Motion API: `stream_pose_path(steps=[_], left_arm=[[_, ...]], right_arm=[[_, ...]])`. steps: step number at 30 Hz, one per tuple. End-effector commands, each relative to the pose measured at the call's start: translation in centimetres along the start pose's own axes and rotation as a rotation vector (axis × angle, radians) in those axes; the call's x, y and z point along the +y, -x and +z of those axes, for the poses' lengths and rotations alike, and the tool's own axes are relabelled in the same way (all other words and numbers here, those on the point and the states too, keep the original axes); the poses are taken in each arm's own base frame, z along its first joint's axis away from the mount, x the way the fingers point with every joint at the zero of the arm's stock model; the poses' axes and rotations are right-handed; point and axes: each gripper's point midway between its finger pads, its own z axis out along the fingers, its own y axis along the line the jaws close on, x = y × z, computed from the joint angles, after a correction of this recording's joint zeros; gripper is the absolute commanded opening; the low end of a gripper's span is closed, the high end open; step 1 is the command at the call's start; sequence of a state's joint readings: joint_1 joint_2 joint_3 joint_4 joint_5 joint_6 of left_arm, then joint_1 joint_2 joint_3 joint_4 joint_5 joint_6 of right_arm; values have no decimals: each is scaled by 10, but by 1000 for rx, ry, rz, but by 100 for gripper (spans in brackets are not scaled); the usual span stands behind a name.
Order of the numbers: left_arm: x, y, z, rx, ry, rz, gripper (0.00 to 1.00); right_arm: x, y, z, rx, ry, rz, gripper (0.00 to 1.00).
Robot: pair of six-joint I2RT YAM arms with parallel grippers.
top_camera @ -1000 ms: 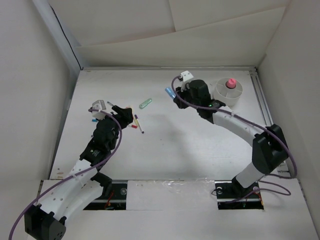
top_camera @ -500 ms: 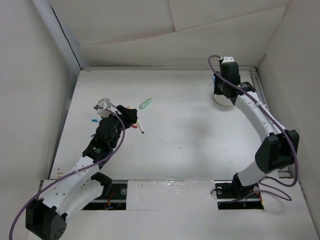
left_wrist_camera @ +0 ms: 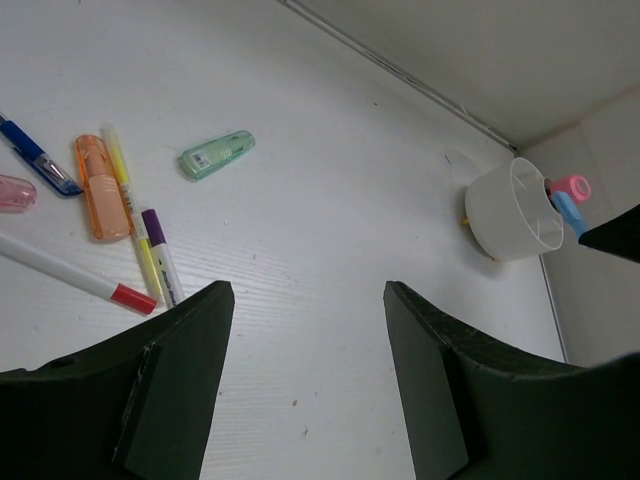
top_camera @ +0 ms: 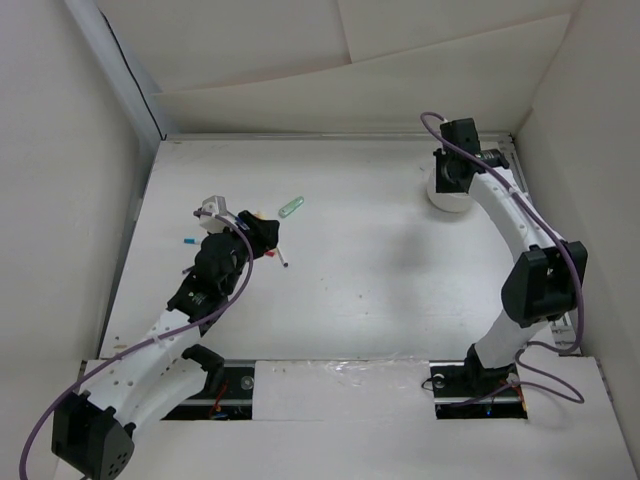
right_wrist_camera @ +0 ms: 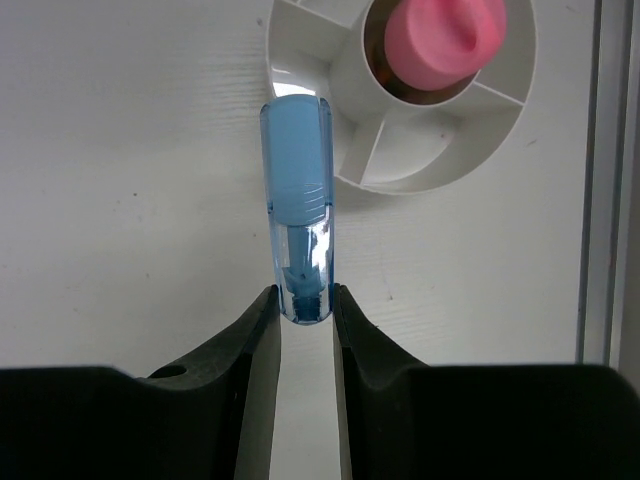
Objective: Sort the stationery into containers
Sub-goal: Place the pen in the storage box.
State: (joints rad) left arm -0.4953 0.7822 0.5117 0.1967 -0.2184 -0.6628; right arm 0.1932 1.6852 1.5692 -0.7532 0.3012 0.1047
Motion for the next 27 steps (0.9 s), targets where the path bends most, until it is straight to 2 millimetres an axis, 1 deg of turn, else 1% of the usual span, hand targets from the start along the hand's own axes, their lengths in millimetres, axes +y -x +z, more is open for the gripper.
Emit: stream_pose_path(steps=[1, 2, 5, 7, 8, 9, 10, 11, 12, 15, 17, 18, 19, 21, 23, 24, 27], left_arm=[[-20, 22, -3, -61, -66, -25, 58], [-20, 22, -3, -61, -66, -25, 58], [-20, 22, -3, -61, -66, -25, 58], [-20, 22, -3, -61, -66, -25, 58], [-20, 22, -3, -61, -66, -25, 58], [-20, 22, -3, -61, -66, -25, 58], [-17, 21, -3, -60, -53, -23, 58], [-17, 21, -3, -60, -53, -23, 58], [-18, 24, -5, -67, -59, -26, 58], [-17, 25, -5, -73, -52, -26, 58], [-17, 25, -5, -73, -52, -26, 58], [-17, 25, -5, -73, -52, -26, 58], [-17, 25, -5, -73, -52, -26, 58], [-17, 25, -5, -73, -52, -26, 58], [-17, 25, -5, -73, -52, -26, 58], [-17, 25, -5, -73, -52, -26, 58], [-17, 25, -5, -73, -52, -26, 58]], right_arm=[[-13, 5, -2, 13, -15, 5, 11], [-18, 6, -3, 16, -22, 12, 11], [-25, 3, 3, 36, -37, 12, 12], [-24, 3, 8, 45, -38, -1, 12], [-29, 1, 9, 57, -46, 4, 12], [-29, 6, 10, 50, -45, -3, 12], [-32, 3, 16, 66, -52, 0, 12], [-34, 5, 15, 65, -45, 8, 12], [-33, 3, 18, 75, -46, 6, 12], [-32, 14, 17, 54, -20, 11, 12], [-30, 10, 27, 74, -20, -4, 12], [-29, 8, 27, 84, -12, -5, 13], [-28, 5, 32, 99, -13, -9, 13], [-27, 2, 35, 108, -13, -11, 13], [-27, 6, 34, 99, -13, -9, 13], [-27, 4, 37, 108, -13, -11, 13], [-26, 6, 39, 106, -13, -11, 13]])
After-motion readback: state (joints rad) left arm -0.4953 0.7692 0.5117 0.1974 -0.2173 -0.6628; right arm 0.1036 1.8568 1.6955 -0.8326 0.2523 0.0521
